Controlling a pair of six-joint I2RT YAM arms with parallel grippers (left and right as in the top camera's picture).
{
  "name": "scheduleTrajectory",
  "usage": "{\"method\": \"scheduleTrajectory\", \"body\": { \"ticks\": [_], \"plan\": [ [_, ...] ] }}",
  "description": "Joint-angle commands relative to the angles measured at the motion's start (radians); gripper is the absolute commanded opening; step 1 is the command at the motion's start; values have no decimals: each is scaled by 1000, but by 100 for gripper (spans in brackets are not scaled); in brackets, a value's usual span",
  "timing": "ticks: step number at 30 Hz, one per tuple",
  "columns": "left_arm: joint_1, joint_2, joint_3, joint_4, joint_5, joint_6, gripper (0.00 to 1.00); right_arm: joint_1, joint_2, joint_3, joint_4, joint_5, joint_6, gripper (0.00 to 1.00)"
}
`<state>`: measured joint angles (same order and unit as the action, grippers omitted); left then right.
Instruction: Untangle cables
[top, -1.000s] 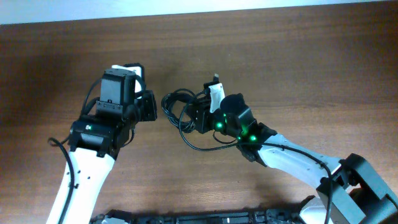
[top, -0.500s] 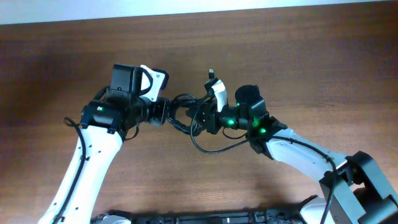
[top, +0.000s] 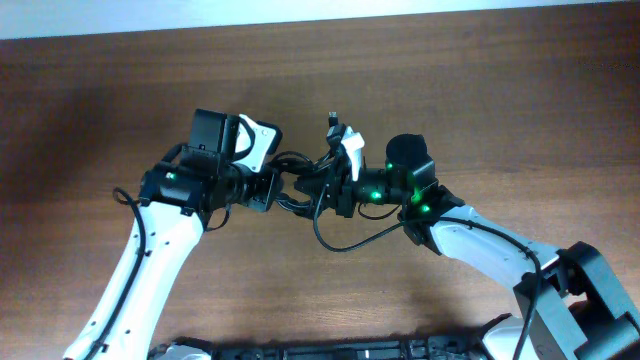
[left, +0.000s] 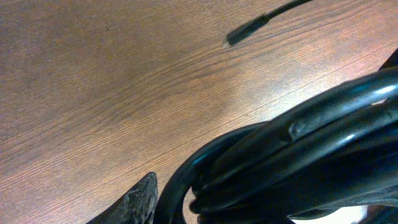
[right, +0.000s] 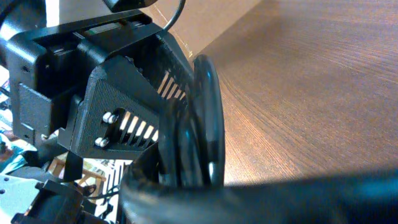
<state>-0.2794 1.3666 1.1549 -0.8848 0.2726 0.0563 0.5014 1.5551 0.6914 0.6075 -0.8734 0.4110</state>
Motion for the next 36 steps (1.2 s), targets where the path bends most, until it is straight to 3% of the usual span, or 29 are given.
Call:
{"method": "scheduleTrajectory", "body": {
  "ticks": [1,3,7,9,17,20,24,28,36],
  "plan": [
    [14,5,67,18,-98,-22,47,1,-11,14,10,-88,-11,4],
    [14,4,98,18,-111,-23,55,1,-11,14,10,-88,-11,4],
    [27,-14,98,13,-258,-134,62,1,-11,14,10,-88,-12,4],
    [70,-33,98,8,-207,-143,68,1,-11,14,10,-88,-12,4],
    [188,-35,98,8,-39,-128,75,1,-11,14,10,-88,-12,4],
    [188,-35,98,4,181,64,75,1,-11,14,10,-87,-12,4],
    [189,-36,98,-46,202,209,72,1,-11,14,10,-84,-14,4],
    [189,-37,97,-118,75,228,68,1,-11,14,10,-84,-14,4],
    [188,-23,90,-130,142,190,68,1,-11,14,11,-85,-13,4]
  ]
}}
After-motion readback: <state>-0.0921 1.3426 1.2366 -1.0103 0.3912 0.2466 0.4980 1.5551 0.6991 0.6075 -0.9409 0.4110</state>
